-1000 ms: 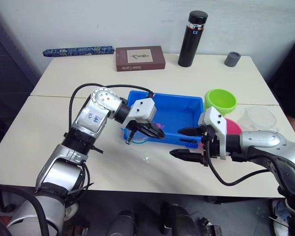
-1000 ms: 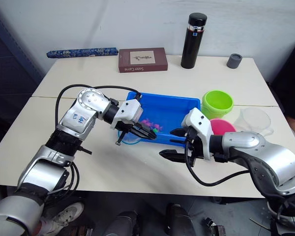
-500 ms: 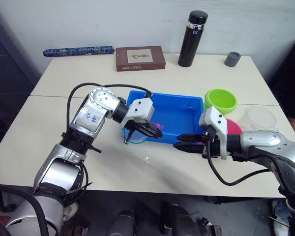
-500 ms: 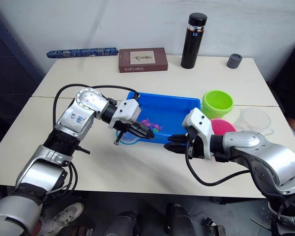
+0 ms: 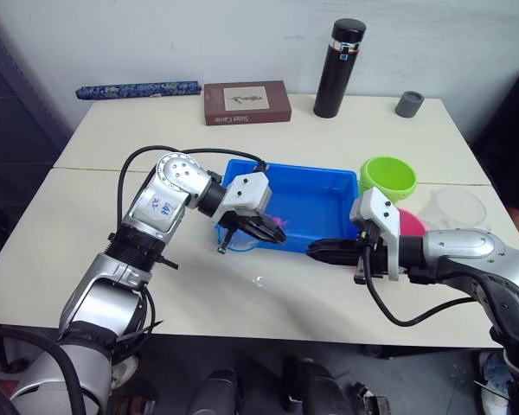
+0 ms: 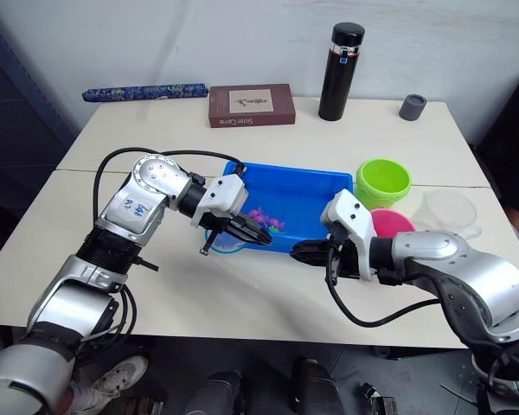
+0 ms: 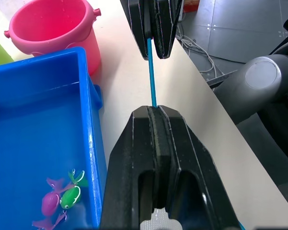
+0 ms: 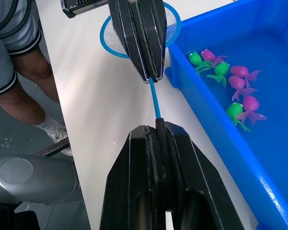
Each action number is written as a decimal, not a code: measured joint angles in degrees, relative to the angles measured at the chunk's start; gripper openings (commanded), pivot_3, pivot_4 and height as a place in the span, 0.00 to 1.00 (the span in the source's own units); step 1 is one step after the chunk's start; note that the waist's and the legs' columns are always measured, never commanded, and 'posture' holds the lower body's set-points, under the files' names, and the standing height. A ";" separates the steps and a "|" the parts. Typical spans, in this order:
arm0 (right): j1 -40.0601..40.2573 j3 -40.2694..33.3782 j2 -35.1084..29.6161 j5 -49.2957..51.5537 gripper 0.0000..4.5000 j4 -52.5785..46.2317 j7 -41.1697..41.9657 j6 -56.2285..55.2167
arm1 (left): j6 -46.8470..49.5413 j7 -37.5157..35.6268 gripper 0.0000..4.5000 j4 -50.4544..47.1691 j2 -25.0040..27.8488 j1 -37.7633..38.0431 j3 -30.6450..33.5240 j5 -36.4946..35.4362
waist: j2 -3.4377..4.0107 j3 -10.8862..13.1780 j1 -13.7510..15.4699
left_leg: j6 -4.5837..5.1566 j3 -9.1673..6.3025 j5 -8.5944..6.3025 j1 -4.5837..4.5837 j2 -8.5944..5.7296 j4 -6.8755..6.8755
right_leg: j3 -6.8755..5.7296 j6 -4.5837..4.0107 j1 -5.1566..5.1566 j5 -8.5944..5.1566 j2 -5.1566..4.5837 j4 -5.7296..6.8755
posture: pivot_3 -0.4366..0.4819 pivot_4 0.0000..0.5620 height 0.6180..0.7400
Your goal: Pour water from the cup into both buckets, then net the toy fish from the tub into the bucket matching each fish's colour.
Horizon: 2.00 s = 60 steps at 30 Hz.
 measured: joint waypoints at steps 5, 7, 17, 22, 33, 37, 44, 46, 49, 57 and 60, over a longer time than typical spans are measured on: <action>0.01 -0.02 0.00 0.03 0.00 0.00 0.19 -0.01 | 3.15 0.58 0.31 0.73 0.07 -0.05 0.14 -0.11 | 0.00 0.00 0.00 | 0.00 0.00 0.00 0.00 0.00 0.00 | 0.00 0.00 0.00 0.00 0.00 0.02 | 0.48 0.27 0.99; 0.01 -0.02 0.00 0.03 0.00 0.00 0.22 -0.01 | 3.79 0.93 0.50 1.61 0.18 -0.05 0.24 -0.10 | 0.00 0.00 0.00 | 0.00 0.00 0.00 0.00 0.00 0.00 | 0.00 0.00 0.00 0.00 0.01 0.03 | 0.48 0.27 0.99; 0.19 -0.02 -0.01 -0.12 0.00 -0.01 0.53 -0.16 | 10.30 3.95 0.99 1.57 0.98 -2.98 9.23 -4.51 | 0.00 0.00 -0.02 | 0.00 -0.01 0.00 -0.02 0.00 0.01 | 0.00 0.01 -0.01 0.01 0.00 0.05 | 0.48 0.27 0.99; 0.68 0.01 -0.54 -1.52 0.00 0.06 0.55 -0.70 | 18.78 8.99 0.99 0.16 3.55 -4.12 16.62 -8.79 | 0.00 0.00 -0.12 | -0.01 -0.02 0.00 -0.02 0.00 0.00 | 0.00 0.01 -0.03 0.01 0.01 0.17 | 0.48 0.27 0.99; 1.04 -0.95 -2.22 -9.52 0.00 2.51 0.73 -9.09 | 26.57 23.88 0.99 -10.07 13.72 13.21 29.21 -10.41 | 0.08 -0.01 -0.29 | -0.07 0.00 -0.03 0.03 0.02 -0.04 | 0.04 0.01 -0.04 0.01 0.03 0.16 | 0.48 0.27 0.99; 0.55 -2.30 -2.64 -9.65 0.00 3.05 0.75 -9.15 | 29.17 26.20 0.99 -17.13 15.21 19.38 31.23 -12.08 | 0.07 0.00 0.31 | -0.05 -0.06 -0.04 -0.05 0.00 0.04 | 0.00 0.04 0.00 0.02 -0.03 -0.03 | 0.48 0.27 0.99; -3.86 -0.95 -4.77 -15.12 0.00 8.28 0.93 -11.75 | 31.29 27.52 0.99 -25.55 18.07 28.46 33.84 -15.17 | 0.10 0.01 -0.27 | -0.02 -0.02 -0.05 -0.02 0.00 0.00 | 0.04 0.07 -0.01 0.04 -0.02 -0.07 | 0.48 0.27 0.99; -5.80 1.17 -4.92 -17.94 0.00 10.62 1.12 -13.25 | 31.51 27.62 0.99 -27.32 18.26 30.90 34.07 -16.21 | 0.12 0.02 -0.43 | -0.02 0.01 -0.05 0.01 0.00 0.00 | 0.07 0.06 -0.01 0.04 -0.02 -0.09 | 0.48 0.27 0.99; -7.91 4.22 -4.54 -21.32 0.00 13.79 1.38 -15.13 | 31.58 28.63 0.99 -28.19 18.23 33.01 34.72 -16.93 | 0.13 0.03 -0.37 | -0.02 0.01 -0.05 0.03 0.01 0.00 | 0.07 0.05 -0.02 0.03 -0.02 -0.07 | 0.48 0.27 0.99; -11.32 13.83 2.51 -29.30 0.00 21.77 2.05 -19.40 | 34.82 31.37 0.99 -35.36 17.60 39.43 36.15 -21.84 | 0.17 0.05 -0.41 | -0.02 0.02 -0.05 0.00 0.00 -0.04 | 0.07 0.05 -0.03 0.03 -0.02 -0.04 | 0.48 0.27 0.99; -11.48 15.66 3.63 -31.63 0.00 23.15 2.39 -20.68 | 34.97 32.79 0.99 -36.85 17.59 40.79 36.20 -22.67 | 0.17 0.05 -0.20 | -0.03 0.00 -0.05 0.00 0.00 -0.02 | 0.06 0.05 -0.02 0.03 -0.02 -0.08 | 0.48 0.27 0.99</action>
